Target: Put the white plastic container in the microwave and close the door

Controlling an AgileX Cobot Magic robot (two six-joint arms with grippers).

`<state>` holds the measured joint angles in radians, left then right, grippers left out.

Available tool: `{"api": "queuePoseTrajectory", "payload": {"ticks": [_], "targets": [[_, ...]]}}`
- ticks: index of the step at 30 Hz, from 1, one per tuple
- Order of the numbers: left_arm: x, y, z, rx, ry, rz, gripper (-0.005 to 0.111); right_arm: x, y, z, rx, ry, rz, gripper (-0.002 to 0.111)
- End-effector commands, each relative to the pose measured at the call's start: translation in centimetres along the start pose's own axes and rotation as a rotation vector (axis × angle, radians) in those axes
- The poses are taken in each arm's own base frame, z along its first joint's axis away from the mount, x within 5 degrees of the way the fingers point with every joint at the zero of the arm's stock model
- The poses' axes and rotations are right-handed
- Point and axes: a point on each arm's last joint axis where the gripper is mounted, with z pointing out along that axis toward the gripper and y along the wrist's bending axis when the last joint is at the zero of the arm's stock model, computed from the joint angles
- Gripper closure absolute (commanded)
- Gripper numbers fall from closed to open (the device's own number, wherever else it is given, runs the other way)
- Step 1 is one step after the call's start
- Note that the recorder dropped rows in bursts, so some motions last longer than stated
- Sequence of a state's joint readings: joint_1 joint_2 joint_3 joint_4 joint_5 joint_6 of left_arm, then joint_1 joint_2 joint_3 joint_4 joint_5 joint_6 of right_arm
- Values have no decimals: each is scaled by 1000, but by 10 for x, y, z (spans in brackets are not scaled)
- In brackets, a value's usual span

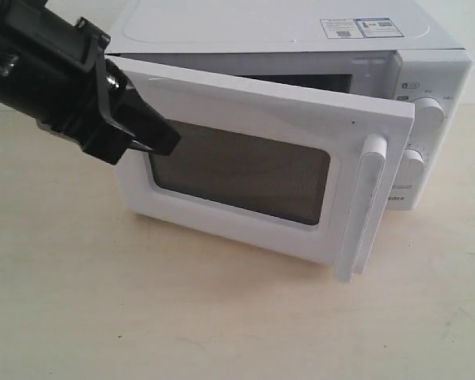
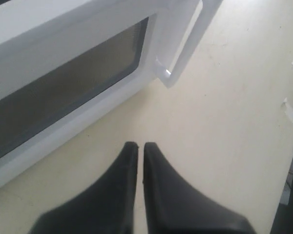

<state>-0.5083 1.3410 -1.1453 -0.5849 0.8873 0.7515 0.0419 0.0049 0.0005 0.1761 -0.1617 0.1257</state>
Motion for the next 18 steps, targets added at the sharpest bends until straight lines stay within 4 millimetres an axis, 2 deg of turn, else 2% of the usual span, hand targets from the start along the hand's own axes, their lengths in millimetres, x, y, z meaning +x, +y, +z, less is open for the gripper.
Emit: {"api": "queuePoseTrajectory", "payload": {"ticks": [1, 3, 4, 7, 12, 14, 16, 18], "targets": [[-3, -8, -15, -8, -31, 27, 102, -26, 1, -4, -32, -289, 173, 108], [-3, -10, -21, -14, -44, 21, 102, -31, 1, -5, -58, -333, 286, 108], [-3, -10, -23, -21, -47, 19, 102, -40, 5, -6, -75, -345, 283, 108], [-2, -12, -28, -42, -49, 21, 102, -72, 26, -3, -129, -254, 65, 108], [-2, -13, -31, -49, -53, 25, 102, -129, 42, 24, -47, -43, -1, 108], [-2, -13, -31, -49, -53, 25, 102, -145, 47, 37, -32, 27, -18, 108], [-2, -13, -31, -49, -53, 25, 102, -146, 51, 53, -27, 158, -46, 108], [-2, -13, -31, -48, -53, 18, 102, -134, 60, 72, -93, 354, -103, 108]]}}
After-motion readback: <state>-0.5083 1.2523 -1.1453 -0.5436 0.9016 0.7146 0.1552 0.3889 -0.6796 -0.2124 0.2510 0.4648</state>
